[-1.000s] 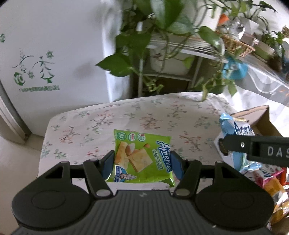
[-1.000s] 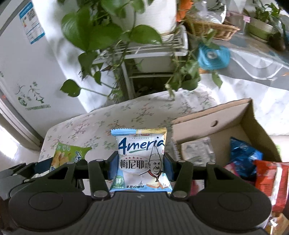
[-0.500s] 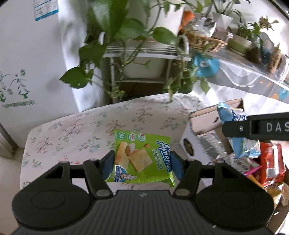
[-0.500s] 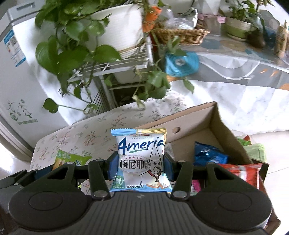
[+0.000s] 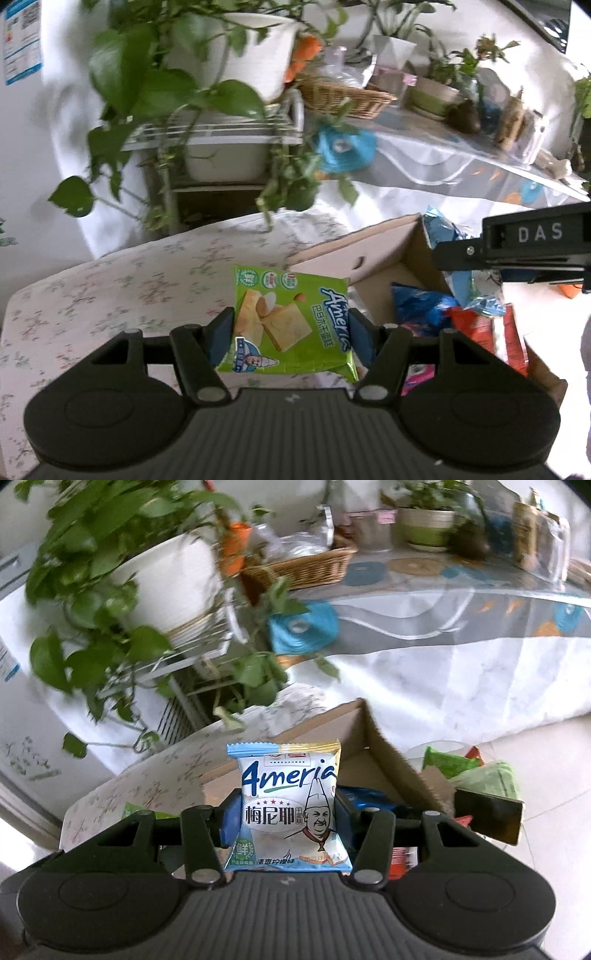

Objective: Organize snacks
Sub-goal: 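Open both tools to drop the green and blue-white bags into the box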

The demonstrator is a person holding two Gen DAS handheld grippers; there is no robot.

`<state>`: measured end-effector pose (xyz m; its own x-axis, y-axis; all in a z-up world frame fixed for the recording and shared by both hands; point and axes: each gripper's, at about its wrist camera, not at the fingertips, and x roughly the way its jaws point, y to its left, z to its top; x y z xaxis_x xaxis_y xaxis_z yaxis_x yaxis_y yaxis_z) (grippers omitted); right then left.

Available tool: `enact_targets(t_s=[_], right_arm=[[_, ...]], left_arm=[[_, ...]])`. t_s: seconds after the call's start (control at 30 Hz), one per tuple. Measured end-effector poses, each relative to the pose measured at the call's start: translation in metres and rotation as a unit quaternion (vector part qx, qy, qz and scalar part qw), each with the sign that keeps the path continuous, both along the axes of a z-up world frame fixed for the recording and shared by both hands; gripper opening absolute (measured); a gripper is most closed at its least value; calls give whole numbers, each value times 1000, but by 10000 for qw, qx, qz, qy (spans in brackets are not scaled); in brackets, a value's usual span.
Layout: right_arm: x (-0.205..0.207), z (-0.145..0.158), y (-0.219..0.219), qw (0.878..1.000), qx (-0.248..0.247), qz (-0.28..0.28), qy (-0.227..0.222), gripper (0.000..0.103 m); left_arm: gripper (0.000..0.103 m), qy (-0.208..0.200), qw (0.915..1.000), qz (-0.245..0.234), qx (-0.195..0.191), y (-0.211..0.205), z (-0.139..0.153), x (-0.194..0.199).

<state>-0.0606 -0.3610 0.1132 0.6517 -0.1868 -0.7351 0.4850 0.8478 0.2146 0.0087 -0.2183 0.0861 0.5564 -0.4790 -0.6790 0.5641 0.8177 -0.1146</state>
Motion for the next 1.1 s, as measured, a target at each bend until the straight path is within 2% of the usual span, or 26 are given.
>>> enact_targets(t_s=[0.6,0.67,0.7,0.77,0.83,1.1], right_arm=[[-13,-13,-34,9983,330,-489,13,58],[-11,-17,-35,9979,397,-508,57,60],[-10,-19,-36,9977,420,-523,75,63],[-9,-19,-37,9974,453,-554,100,77],[-11,-18,-38,9971,451,-612,86,84],[-15,-14,-39,9965,464,-698,76,88]], left_arm=[[65,24,9986,-513,-161,-48,-15,-6],[80,-13,9986,-512,-108,-52,-16,-7],[83,-35,9986,-508,-105,-52,-16,-8],[90,-93,9984,-549,-99,-53,-14,-11],[97,-130,9986,-514,8,-54,-12,-13],[100,-76,9986,-328,408,-49,-8,-18]])
